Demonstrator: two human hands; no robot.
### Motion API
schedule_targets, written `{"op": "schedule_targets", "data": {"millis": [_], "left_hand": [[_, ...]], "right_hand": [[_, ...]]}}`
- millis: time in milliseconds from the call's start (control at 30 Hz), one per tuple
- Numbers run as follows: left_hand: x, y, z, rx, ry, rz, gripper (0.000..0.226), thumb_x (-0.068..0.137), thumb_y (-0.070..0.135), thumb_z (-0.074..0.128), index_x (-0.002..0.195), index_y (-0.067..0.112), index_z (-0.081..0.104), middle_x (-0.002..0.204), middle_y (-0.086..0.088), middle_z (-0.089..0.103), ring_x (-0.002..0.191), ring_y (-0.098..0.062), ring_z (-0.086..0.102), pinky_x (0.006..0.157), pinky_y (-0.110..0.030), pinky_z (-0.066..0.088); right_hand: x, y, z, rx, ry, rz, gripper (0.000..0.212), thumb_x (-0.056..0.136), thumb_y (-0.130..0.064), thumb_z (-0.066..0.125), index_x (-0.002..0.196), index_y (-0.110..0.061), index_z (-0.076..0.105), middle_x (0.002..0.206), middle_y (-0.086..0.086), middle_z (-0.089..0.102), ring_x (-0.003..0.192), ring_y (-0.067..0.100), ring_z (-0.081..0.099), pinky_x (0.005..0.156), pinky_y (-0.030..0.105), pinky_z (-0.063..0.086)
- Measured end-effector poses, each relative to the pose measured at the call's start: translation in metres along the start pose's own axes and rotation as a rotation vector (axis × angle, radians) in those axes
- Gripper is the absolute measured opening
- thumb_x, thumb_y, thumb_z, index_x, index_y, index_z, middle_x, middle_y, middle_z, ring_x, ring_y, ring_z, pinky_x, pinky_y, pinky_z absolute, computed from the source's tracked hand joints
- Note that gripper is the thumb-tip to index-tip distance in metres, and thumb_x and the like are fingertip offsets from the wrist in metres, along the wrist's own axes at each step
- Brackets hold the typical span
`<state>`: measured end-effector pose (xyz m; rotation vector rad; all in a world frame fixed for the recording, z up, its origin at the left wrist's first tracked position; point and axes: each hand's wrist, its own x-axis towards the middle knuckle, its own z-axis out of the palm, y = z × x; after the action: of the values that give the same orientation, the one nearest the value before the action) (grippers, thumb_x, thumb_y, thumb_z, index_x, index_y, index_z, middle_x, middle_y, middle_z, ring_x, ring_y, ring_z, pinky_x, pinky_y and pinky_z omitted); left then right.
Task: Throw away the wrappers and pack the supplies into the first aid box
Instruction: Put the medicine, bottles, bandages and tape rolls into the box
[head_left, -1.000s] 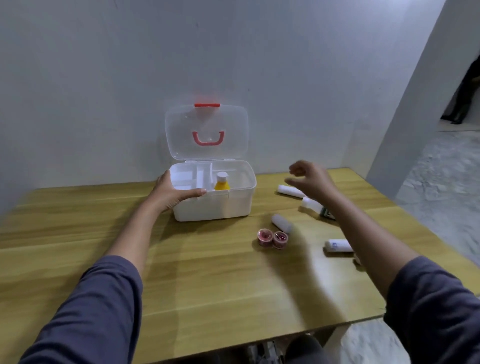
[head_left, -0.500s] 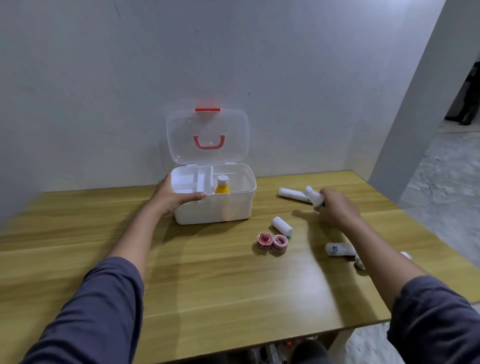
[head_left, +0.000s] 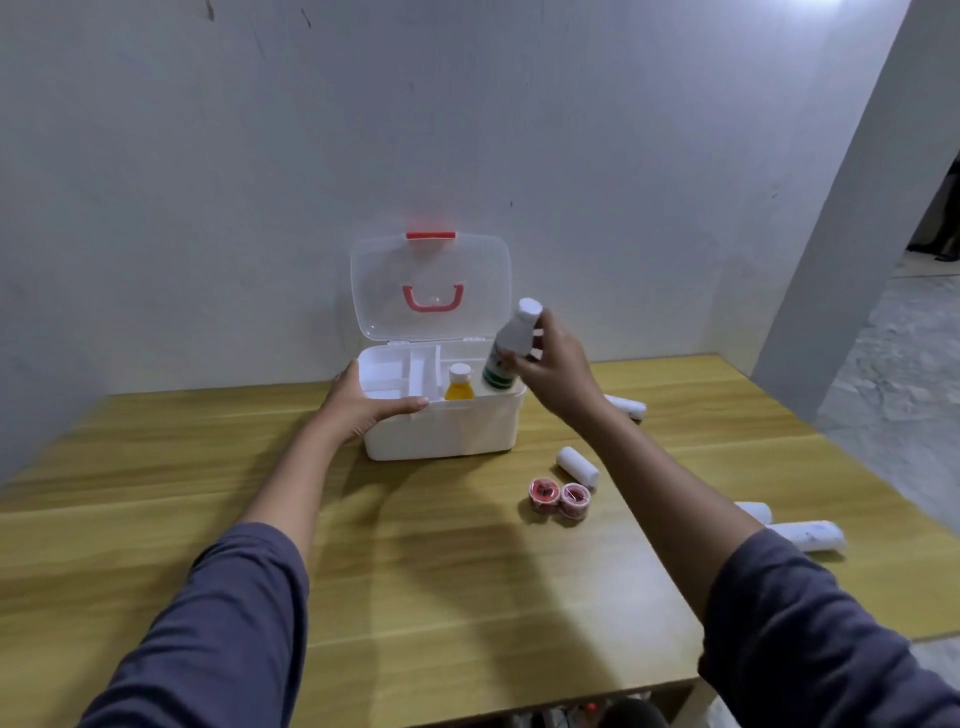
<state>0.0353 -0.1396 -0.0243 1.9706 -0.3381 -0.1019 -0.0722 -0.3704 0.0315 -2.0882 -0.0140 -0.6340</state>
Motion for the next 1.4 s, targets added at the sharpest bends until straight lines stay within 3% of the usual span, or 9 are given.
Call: {"op": "schedule_targets", "data": {"millis": [67,133,333,667,867,1000,1167,1267,1400], "left_hand": [[0.001,-0.001,0.001,0.001,0.007,0.012,0.126,0.026,0.073,0.090,0.137,0.029,0.050,0.137,0.003,0.060,0.130,-0.021,0.055,0.110,-0.048,0.045],[-0.001,-0.001,0.001,-0.003,0.012,0.008,0.135,0.019,0.077,0.086,0.139,0.028,0.049,0.139,0.002,0.058,0.131,-0.022,0.053,0.110,-0.048,0.045],[-0.003,0.001,0.004,0.015,0.033,-0.010,0.131,0.025,0.071,0.088,0.141,0.026,0.046,0.143,-0.001,0.054,0.134,-0.024,0.049,0.111,-0.050,0.044],[-0.003,0.002,0.004,0.000,0.034,0.013,0.135,0.018,0.072,0.088,0.138,0.023,0.051,0.138,0.000,0.059,0.129,-0.022,0.055,0.110,-0.046,0.045],[-0.005,-0.001,0.007,0.002,0.064,0.027,0.122,0.032,0.067,0.092,0.139,0.024,0.052,0.137,-0.002,0.061,0.126,-0.023,0.058,0.107,-0.044,0.047],[-0.005,-0.002,0.009,0.009,0.100,0.031,0.119,0.039,0.060,0.092,0.142,0.019,0.049,0.142,-0.006,0.057,0.128,-0.026,0.056,0.107,-0.042,0.046],[-0.009,-0.002,0.012,0.016,0.118,0.032,0.113,0.048,0.054,0.092,0.144,0.018,0.046,0.144,-0.009,0.055,0.130,-0.028,0.053,0.107,-0.042,0.045],[-0.010,-0.001,0.010,0.029,0.114,0.024,0.132,0.028,0.071,0.085,0.143,0.021,0.047,0.143,-0.007,0.056,0.130,-0.026,0.054,0.108,-0.045,0.045],[-0.007,-0.006,0.006,0.039,0.103,0.003,0.146,0.015,0.085,0.079,0.143,0.023,0.047,0.143,-0.005,0.055,0.130,-0.026,0.054,0.109,-0.047,0.046]], "right_hand": [[-0.001,0.005,0.009,-0.076,-0.084,0.036,0.041,0.077,-0.013,0.070,0.111,-0.007,0.048,0.115,0.013,0.058,0.103,0.026,0.058,0.084,0.040,0.054],[-0.001,0.008,0.015,-0.118,-0.127,0.080,0.040,0.076,-0.015,0.071,0.109,-0.008,0.049,0.115,0.014,0.058,0.104,0.028,0.058,0.085,0.045,0.052],[0.010,0.003,0.027,-0.445,-0.181,0.105,0.030,0.083,-0.032,0.061,0.102,-0.009,0.054,0.095,0.009,0.059,0.081,0.023,0.052,0.057,0.029,0.038],[-0.012,0.012,0.000,-0.353,-0.097,0.053,0.040,0.085,-0.024,0.060,0.122,-0.008,0.054,0.127,0.008,0.059,0.119,0.023,0.052,0.096,0.032,0.041],[-0.080,0.051,-0.078,-0.442,-0.031,0.064,0.036,0.086,-0.023,0.061,0.119,-0.010,0.056,0.125,0.006,0.060,0.115,0.022,0.054,0.080,0.017,0.031],[-0.127,0.084,-0.127,-0.679,-0.071,0.151,0.040,0.090,-0.038,0.051,0.126,-0.018,0.050,0.131,0.002,0.053,0.119,0.022,0.051,0.090,0.034,0.044],[-0.167,0.107,-0.158,-0.787,-0.200,0.250,0.051,0.092,-0.049,0.041,0.138,-0.028,0.038,0.149,0.000,0.035,0.140,0.017,0.028,0.107,0.037,0.030],[-0.174,0.116,-0.159,-0.830,-0.312,0.208,0.063,0.086,-0.064,0.031,0.142,-0.033,0.028,0.151,-0.008,0.032,0.141,0.011,0.023,0.113,0.035,0.018],[-0.161,0.118,-0.136,-0.879,-0.366,0.105,0.073,0.076,-0.071,0.018,0.141,-0.039,0.026,0.143,-0.010,0.038,0.130,0.013,0.035,0.102,0.033,0.027]]}}
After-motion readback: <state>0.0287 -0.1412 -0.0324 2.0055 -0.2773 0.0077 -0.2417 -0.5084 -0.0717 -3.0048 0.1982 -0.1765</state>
